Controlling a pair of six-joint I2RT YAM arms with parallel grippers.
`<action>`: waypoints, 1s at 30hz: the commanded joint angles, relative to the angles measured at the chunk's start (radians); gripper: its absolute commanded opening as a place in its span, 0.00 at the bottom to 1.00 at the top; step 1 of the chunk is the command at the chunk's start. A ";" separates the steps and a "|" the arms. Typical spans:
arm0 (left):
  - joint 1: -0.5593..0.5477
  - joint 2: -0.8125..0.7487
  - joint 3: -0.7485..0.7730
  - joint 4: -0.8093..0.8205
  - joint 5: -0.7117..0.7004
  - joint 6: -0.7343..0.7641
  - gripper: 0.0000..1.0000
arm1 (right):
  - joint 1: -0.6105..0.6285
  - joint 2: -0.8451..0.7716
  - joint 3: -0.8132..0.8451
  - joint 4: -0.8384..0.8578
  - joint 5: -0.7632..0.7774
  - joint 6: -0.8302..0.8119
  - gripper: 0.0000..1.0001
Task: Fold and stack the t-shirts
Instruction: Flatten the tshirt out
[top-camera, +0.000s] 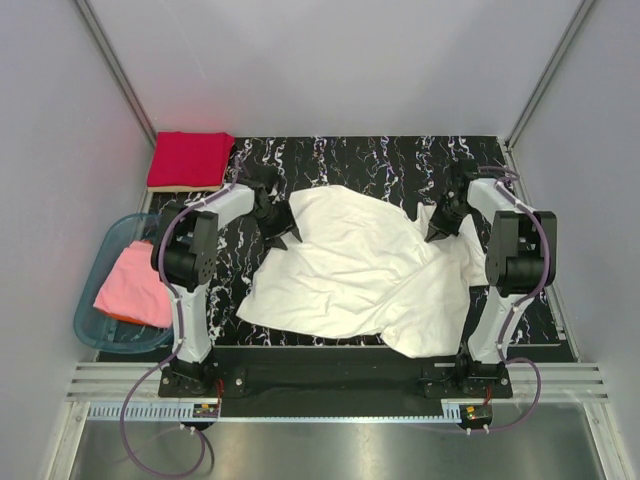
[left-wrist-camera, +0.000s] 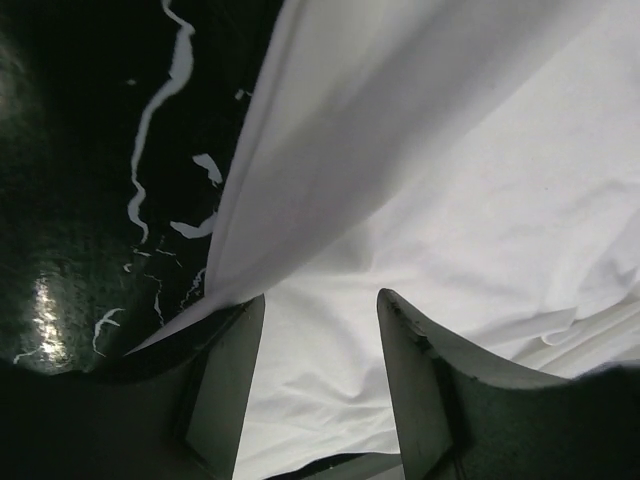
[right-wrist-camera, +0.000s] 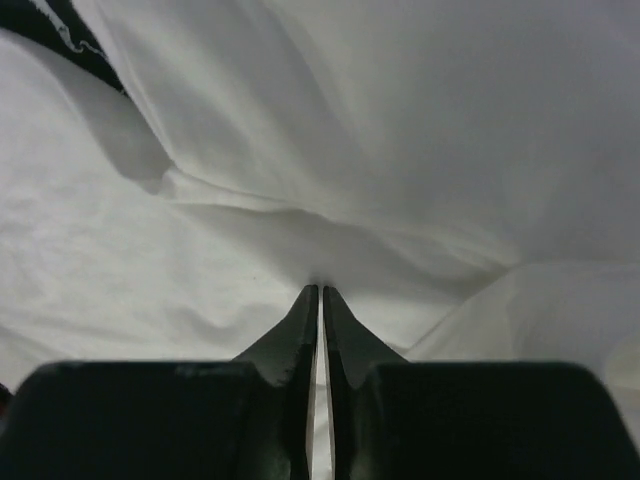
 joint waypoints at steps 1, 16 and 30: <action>0.053 0.080 0.002 0.041 -0.014 0.006 0.56 | 0.032 0.069 0.045 0.097 -0.002 0.022 0.11; 0.194 0.127 0.180 0.044 -0.040 0.026 0.54 | 0.123 0.803 1.264 -0.180 0.005 0.036 0.21; 0.116 -0.370 -0.082 0.035 -0.086 0.176 0.54 | 0.161 0.126 0.647 -0.239 0.080 -0.033 0.78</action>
